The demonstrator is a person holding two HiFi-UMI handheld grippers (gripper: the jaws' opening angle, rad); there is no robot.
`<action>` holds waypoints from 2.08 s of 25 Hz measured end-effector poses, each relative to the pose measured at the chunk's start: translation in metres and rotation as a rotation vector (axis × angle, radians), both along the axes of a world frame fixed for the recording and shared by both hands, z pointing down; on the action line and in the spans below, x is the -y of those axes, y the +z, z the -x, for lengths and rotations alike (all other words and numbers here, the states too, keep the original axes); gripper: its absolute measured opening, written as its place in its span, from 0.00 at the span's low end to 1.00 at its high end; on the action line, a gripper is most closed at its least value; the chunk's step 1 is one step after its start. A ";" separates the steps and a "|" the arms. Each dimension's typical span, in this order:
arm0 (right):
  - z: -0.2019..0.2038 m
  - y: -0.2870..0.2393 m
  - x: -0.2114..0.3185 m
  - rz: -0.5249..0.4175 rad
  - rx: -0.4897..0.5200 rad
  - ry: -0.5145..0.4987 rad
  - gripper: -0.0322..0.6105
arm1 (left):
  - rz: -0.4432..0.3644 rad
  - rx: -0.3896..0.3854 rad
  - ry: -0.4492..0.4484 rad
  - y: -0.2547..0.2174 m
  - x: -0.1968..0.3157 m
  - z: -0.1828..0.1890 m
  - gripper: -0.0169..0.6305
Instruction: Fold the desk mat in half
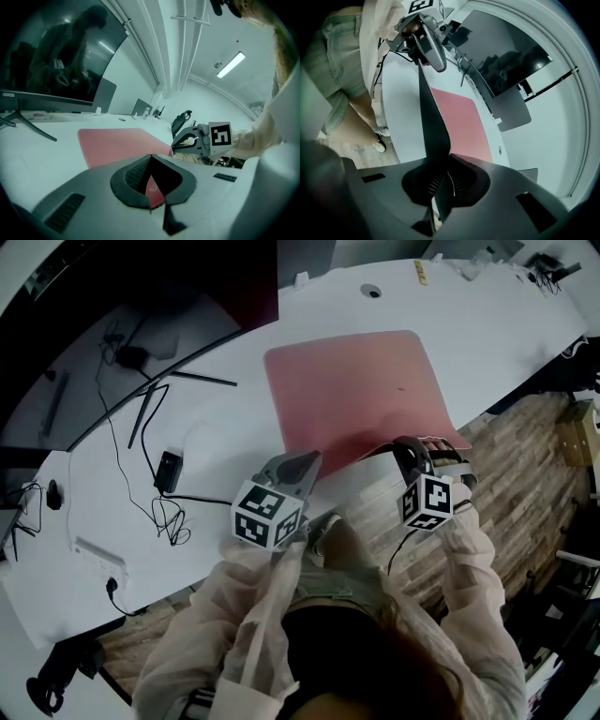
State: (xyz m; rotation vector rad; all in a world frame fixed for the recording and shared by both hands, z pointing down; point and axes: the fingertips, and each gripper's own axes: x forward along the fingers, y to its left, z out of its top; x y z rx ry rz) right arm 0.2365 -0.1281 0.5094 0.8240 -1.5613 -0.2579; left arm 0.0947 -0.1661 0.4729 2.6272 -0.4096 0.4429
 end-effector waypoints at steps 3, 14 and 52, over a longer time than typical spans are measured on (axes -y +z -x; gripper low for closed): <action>-0.005 0.000 0.016 0.000 -0.001 -0.023 0.10 | 0.001 -0.006 -0.035 -0.003 0.007 0.001 0.06; -0.006 0.007 0.091 0.001 -0.006 -0.155 0.10 | -0.082 0.002 -0.304 -0.020 0.069 0.014 0.06; -0.044 0.062 0.246 0.051 0.002 -0.248 0.11 | -0.028 0.126 -0.468 0.023 0.130 -0.018 0.06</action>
